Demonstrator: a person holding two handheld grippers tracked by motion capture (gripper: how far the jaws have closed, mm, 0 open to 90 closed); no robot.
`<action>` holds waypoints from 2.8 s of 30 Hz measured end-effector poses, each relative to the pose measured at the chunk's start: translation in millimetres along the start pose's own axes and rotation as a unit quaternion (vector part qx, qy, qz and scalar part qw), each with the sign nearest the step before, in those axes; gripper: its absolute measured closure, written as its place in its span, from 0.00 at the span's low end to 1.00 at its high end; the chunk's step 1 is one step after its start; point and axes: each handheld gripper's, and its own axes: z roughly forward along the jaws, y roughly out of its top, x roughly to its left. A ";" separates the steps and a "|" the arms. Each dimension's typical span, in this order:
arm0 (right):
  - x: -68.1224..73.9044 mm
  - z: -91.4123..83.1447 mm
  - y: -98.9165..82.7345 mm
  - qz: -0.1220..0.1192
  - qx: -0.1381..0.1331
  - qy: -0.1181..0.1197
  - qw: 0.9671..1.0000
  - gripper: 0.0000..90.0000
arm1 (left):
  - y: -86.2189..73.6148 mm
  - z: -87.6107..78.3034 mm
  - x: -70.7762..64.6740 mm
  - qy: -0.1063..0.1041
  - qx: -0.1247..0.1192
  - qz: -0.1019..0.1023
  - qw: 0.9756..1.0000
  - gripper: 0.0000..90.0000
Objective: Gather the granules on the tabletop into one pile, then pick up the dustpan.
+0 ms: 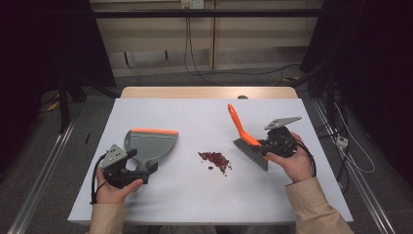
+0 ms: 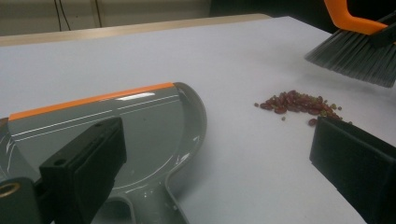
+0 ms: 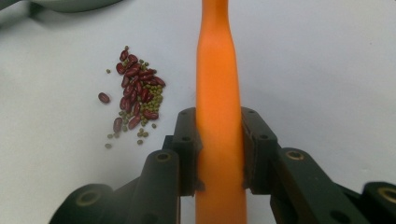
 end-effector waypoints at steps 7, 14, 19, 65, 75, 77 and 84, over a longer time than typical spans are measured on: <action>-0.5 -1.9 -3.3 0.006 -0.004 -0.001 1.000 0.79 | -4.9 -2.5 1.2 0.015 0.015 -0.007 1.000 0.05; -0.3 -3.8 -4.5 0.009 -0.009 0.003 1.000 0.79 | -12.3 -3.0 2.3 0.039 0.043 -0.009 0.998 0.06; 0.8 -4.4 -4.2 0.004 -0.012 0.006 1.000 0.79 | -18.7 -2.0 4.7 0.060 0.057 -0.012 0.997 0.08; -4.6 -8.1 -8.1 0.016 -0.029 0.011 0.999 0.79 | -31.9 7.1 15.7 0.091 0.103 -0.027 0.990 0.50; -6.7 -8.6 -10.0 0.021 -0.030 0.010 0.999 0.79 | -32.0 8.0 21.4 0.096 0.117 -0.027 0.988 0.63; -7.4 -8.6 -10.2 0.021 -0.031 0.010 0.999 0.79 | -31.6 7.3 22.3 0.099 0.117 -0.029 0.988 0.65; -7.9 -8.2 -10.6 0.024 -0.031 0.010 0.999 0.79 | -28.4 1.7 25.2 0.103 0.098 -0.035 0.989 0.67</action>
